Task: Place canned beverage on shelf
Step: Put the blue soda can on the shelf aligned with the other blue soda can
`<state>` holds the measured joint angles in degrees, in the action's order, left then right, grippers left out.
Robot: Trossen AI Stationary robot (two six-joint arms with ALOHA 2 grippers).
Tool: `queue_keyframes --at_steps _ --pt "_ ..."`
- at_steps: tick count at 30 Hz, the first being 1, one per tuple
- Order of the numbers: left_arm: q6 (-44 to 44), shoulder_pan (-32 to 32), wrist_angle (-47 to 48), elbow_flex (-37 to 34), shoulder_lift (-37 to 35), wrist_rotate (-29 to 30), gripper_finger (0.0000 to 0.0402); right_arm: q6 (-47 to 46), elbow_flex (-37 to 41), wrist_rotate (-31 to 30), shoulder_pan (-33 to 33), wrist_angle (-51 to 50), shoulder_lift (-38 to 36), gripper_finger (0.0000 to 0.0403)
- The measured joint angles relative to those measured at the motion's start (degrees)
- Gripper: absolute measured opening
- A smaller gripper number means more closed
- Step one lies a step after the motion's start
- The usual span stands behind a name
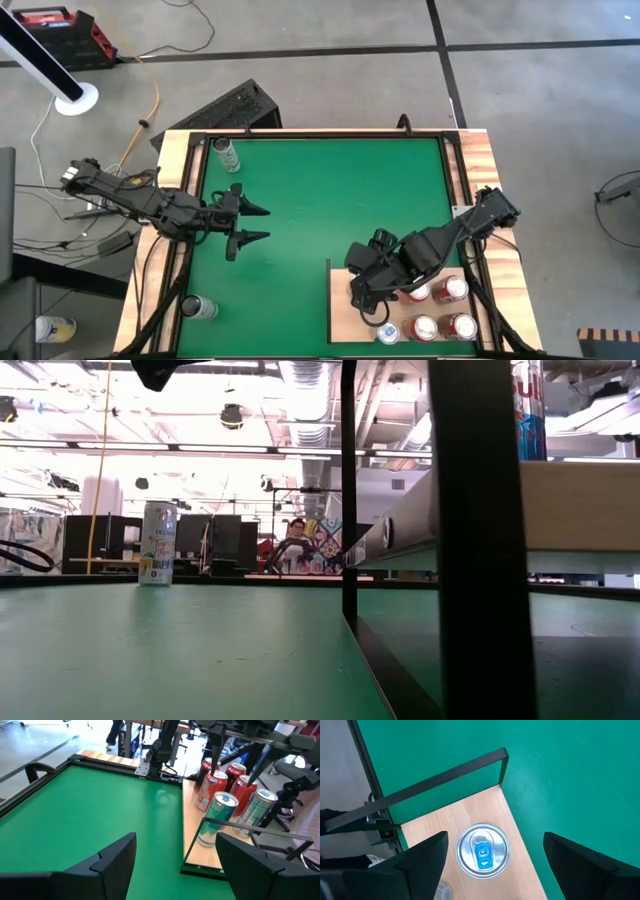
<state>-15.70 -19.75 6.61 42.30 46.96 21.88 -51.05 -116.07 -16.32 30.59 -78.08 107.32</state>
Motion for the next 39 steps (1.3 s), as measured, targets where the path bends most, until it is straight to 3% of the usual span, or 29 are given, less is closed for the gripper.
queue_keyframes --at_steps 14,33,39 --pt "0.04 0.00 0.00 0.00 0.00 -0.08 0.0256 -4.61 8.47 1.86 0.71 5.73 -0.02 0.0370" --pt "-0.98 0.13 0.00 0.00 0.00 -0.08 0.0256 -6.10 8.73 1.43 0.44 6.04 0.29 0.0370" --pt "-1.05 0.13 0.06 0.00 0.02 -0.08 0.0256 -6.56 12.95 2.85 0.11 9.30 0.91 0.0370"
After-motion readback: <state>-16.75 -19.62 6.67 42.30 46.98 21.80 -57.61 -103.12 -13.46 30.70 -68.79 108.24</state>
